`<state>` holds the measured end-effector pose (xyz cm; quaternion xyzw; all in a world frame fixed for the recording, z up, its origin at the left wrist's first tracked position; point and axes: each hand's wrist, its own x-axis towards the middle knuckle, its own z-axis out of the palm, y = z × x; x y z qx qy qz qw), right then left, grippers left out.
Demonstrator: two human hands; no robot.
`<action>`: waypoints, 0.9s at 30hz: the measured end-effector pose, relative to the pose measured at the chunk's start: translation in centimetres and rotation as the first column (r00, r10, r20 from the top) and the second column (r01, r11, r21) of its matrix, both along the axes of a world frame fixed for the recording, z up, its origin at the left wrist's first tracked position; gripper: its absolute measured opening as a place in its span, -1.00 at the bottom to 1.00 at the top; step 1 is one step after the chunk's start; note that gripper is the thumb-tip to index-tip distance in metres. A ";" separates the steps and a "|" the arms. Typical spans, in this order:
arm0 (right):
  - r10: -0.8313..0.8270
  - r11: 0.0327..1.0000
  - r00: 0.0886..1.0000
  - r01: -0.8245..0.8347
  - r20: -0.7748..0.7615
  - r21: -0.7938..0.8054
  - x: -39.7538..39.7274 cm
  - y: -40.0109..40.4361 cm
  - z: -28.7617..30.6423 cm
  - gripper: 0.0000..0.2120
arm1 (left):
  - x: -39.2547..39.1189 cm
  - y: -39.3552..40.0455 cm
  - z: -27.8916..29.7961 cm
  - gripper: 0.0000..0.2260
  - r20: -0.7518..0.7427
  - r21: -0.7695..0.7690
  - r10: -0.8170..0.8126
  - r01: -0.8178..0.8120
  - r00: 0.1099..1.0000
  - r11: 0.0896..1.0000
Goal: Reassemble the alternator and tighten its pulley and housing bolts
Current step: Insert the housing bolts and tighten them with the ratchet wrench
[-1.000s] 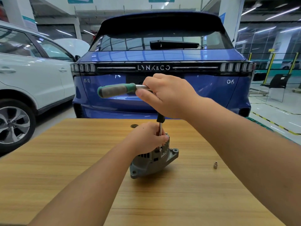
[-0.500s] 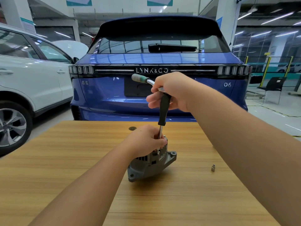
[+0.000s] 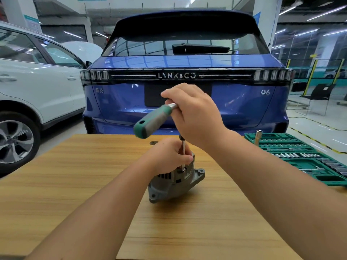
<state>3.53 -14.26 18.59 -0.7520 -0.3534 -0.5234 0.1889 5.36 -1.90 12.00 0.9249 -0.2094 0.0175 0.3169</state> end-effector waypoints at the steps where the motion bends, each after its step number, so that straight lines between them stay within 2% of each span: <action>1: -0.027 0.999 1.000 0.027 0.003 -0.045 -0.2 0.1 0.1 -0.70 | 0.0 0.0 0.0 -0.92 0.009 0.001 -0.004 0.004 1.000 1.000; 6: -0.198 0.963 0.964 0.157 -0.177 -0.220 -0.7 0.3 0.7 -0.32 | -0.3 -0.1 0.1 -0.86 0.058 0.036 -0.024 0.022 0.998 0.999; 8: -0.242 0.951 0.940 0.182 -0.240 -0.249 -0.7 0.0 1.1 -0.37 | -0.3 -0.1 0.1 -0.88 0.047 0.034 -0.021 0.020 0.999 0.999; 11: -0.323 0.926 0.928 0.268 -0.186 -0.268 -0.8 -0.5 2.2 -0.57 | -0.4 -0.1 -0.1 -0.90 0.040 0.031 -0.017 0.016 0.999 0.999; 13: -0.418 0.881 0.889 0.346 -0.186 -0.323 -0.7 -0.6 3.4 -0.61 | -0.4 -0.1 0.0 -0.91 0.035 0.021 -0.010 0.009 0.999 1.000; 16: -0.495 0.859 0.762 0.355 -0.417 -0.370 -0.5 -0.3 5.6 -0.63 | -0.4 -0.1 0.0 -0.91 0.024 0.017 -0.011 0.011 1.000 1.000; 17: -0.449 0.891 0.705 0.309 -0.549 -0.332 -0.5 -0.1 6.3 -0.69 | -0.4 -0.1 0.0 -0.91 0.023 0.021 -0.012 0.012 1.000 1.000; 18: -0.335 0.942 0.628 0.241 -0.702 -0.234 -0.6 0.1 6.8 -0.76 | -0.4 -0.1 0.0 -0.91 0.021 0.024 -0.013 0.012 1.000 1.000; 19: -0.157 0.981 0.523 0.181 -0.838 -0.070 -0.8 0.3 7.1 -0.82 | -0.4 0.0 0.0 -0.91 0.019 0.022 -0.011 0.010 1.000 1.000; 20: 0.048 0.980 0.400 0.160 -0.915 0.122 -0.9 0.5 7.2 -0.86 | -0.3 0.0 0.0 -0.91 0.017 0.018 -0.008 0.007 1.000 1.000; 21: 0.240 0.938 0.295 0.175 -0.925 0.299 -1.0 0.6 7.0 -0.87 | -0.3 0.0 -0.1 -0.92 0.016 0.014 -0.005 0.005 1.000 1.000; 22: 0.397 0.874 0.226 0.204 -0.890 0.442 -1.0 0.6 6.7 -0.87 | -0.2 0.0 -0.1 -0.92 0.015 0.009 -0.004 0.004 1.000 1.000; 24: 0.656 0.694 0.163 0.254 -0.737 0.674 -0.4 0.4 5.4 -0.87 | -0.1 0.1 -0.1 -0.92 0.014 -0.002 0.000 0.000 1.000 1.000; 26: 0.858 0.414 0.170 0.328 -0.484 0.849 0.3 0.2 3.9 -0.84 | 0.0 0.1 -0.1 -0.92 0.018 -0.001 -0.001 0.001 1.000 1.000; 27: 0.914 0.265 0.207 0.347 -0.349 0.899 0.5 0.0 3.2 -0.82 | 0.1 0.1 0.0 -0.91 0.020 0.006 -0.008 0.008 1.000 1.000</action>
